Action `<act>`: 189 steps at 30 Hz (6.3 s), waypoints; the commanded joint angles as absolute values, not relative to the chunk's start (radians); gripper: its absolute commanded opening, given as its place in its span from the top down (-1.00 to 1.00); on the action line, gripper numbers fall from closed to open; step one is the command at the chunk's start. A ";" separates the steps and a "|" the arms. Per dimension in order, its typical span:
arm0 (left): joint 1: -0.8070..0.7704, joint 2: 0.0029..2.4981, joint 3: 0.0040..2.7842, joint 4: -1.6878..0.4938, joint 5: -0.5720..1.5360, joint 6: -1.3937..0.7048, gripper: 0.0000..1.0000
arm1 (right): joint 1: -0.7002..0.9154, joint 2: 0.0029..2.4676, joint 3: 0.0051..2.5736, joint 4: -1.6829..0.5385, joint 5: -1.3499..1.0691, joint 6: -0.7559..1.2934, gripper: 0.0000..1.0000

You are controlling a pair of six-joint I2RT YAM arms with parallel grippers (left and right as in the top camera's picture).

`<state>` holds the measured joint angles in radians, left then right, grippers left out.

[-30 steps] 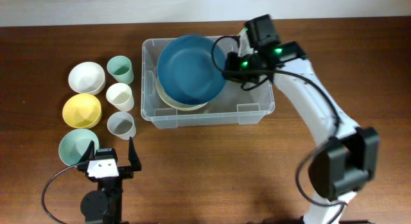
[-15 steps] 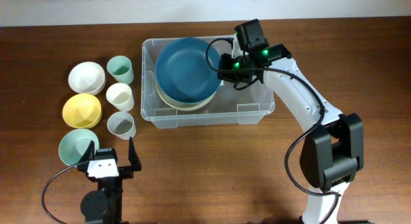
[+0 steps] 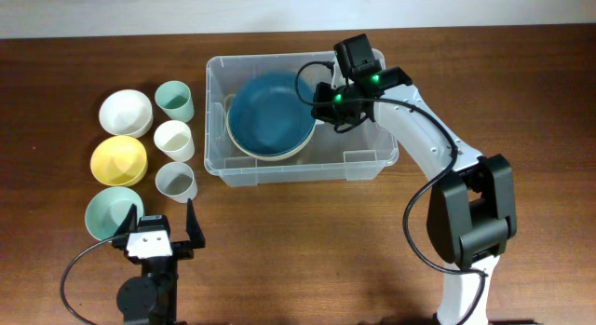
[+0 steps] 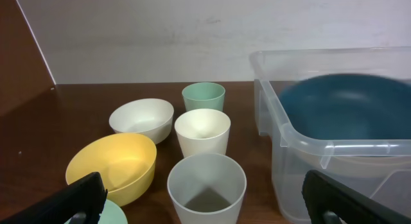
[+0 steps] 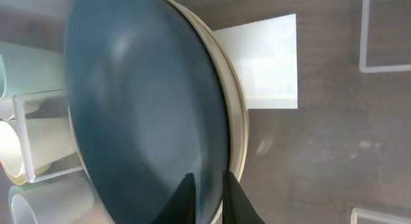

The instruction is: Pack container

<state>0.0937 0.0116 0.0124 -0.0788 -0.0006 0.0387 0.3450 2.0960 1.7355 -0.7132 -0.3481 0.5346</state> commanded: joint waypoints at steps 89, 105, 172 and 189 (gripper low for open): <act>0.094 0.005 0.009 -0.083 0.003 0.054 -1.00 | -0.779 2.016 2.321 -1.695 -0.119 0.326 -0.98; 0.094 0.005 0.009 -0.007 0.043 0.054 -0.99 | -0.779 2.016 2.321 -1.695 -0.119 0.326 -0.98; 0.508 1.682 1.381 -1.095 -0.125 -0.302 -0.99 | -0.779 2.016 2.321 -1.695 -0.119 0.326 -0.98; 0.565 1.847 1.374 -1.179 -0.078 -0.261 -0.99 | -0.779 2.016 2.321 -1.695 -0.119 0.326 -0.98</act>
<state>0.5327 1.8500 1.3815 -1.1671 -0.0845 -0.2764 -0.7811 2.0258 2.3241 -1.6928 -0.1276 0.3355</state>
